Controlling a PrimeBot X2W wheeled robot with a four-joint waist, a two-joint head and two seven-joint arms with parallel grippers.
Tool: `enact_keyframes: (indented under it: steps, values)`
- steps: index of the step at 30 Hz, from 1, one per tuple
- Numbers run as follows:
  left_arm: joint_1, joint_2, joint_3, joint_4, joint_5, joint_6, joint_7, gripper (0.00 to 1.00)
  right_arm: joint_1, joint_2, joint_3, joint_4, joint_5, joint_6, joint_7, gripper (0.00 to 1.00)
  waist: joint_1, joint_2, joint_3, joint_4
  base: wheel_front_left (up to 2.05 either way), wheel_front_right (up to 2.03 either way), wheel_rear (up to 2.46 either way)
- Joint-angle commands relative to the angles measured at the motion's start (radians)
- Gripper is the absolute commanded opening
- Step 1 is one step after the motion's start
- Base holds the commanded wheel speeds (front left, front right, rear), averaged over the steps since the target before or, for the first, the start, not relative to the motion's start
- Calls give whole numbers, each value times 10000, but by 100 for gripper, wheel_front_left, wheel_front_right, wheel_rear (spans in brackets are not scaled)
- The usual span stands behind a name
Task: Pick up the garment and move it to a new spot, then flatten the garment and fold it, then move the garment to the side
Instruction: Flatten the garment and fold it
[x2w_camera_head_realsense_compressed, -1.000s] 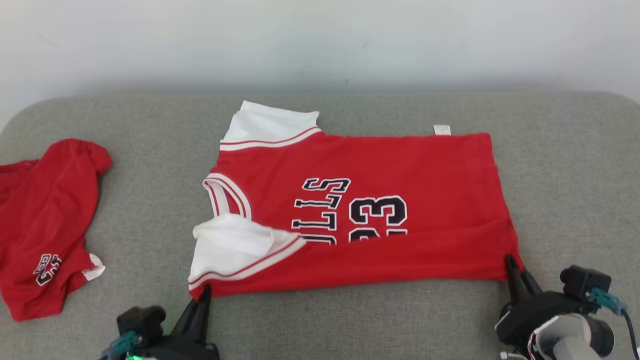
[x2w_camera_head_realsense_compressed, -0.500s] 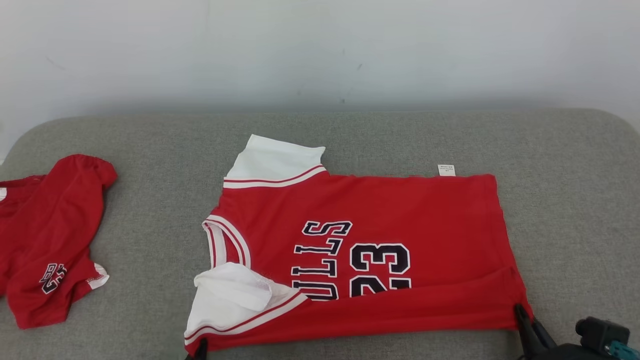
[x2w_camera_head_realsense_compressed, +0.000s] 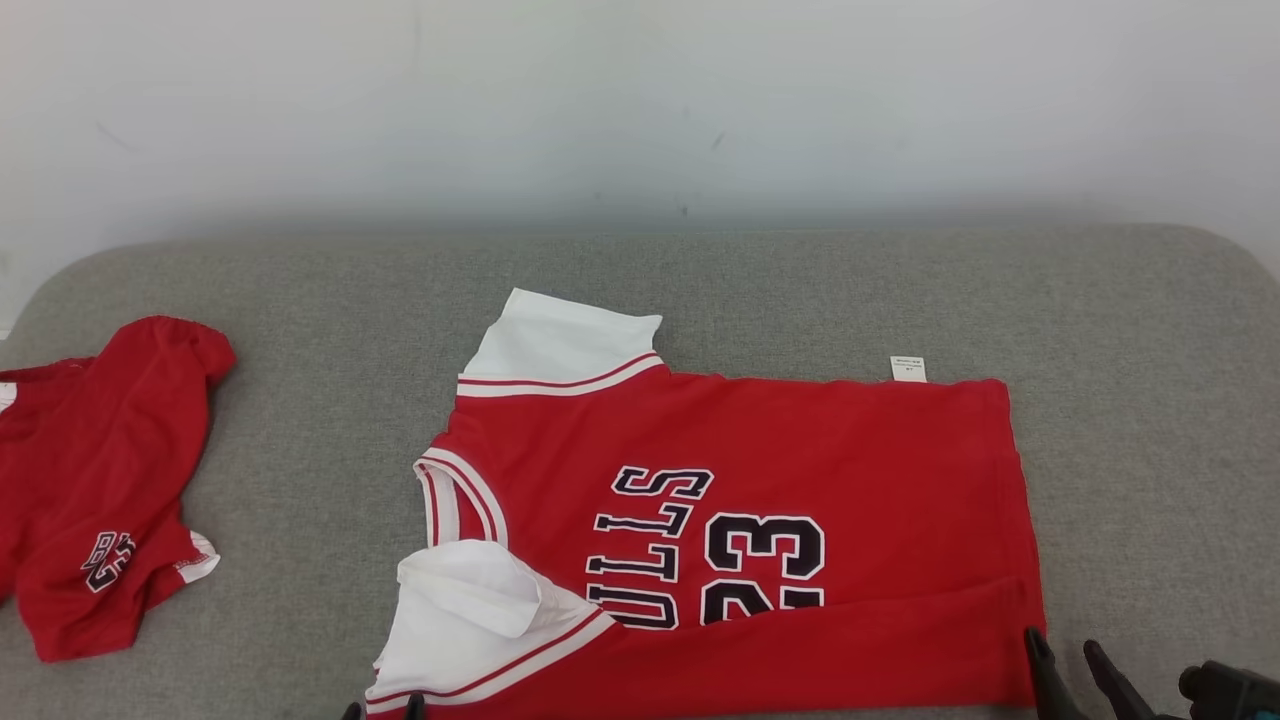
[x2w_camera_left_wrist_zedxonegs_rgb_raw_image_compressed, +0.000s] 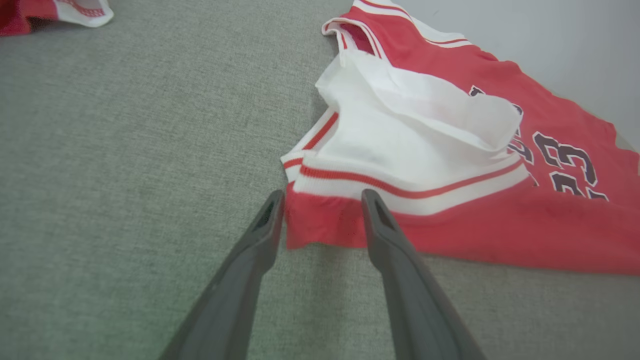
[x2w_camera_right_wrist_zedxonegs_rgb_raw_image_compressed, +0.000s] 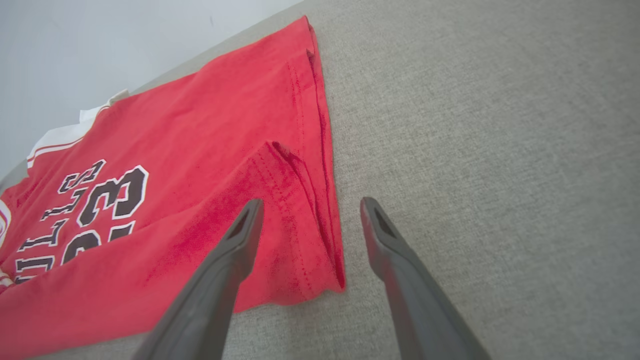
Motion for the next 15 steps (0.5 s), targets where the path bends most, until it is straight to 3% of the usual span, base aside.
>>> enact_keyframes:
  steps: [1, 9, 15]
  values:
    - [56, 23, 127, -93, 38, 58, -91, 100, -67, 16, 6, -187, -205, -15, -143, 100, 1, 0, -5, 12, 0, 0, 0]
    - [-158, 4, 986, -1334, 1336, 423, -187, 100, -610, 92, 426, -844, -1101, -15, -1385, 100, 1, 0, -31, 104, 0, 0, 0]
    - [-21, -443, 1992, -2601, 2714, 253, -190, 100, -1109, 257, 871, -894, -1978, -15, -2338, 100, 1, 0, -6, 143, 0, 0, 0]
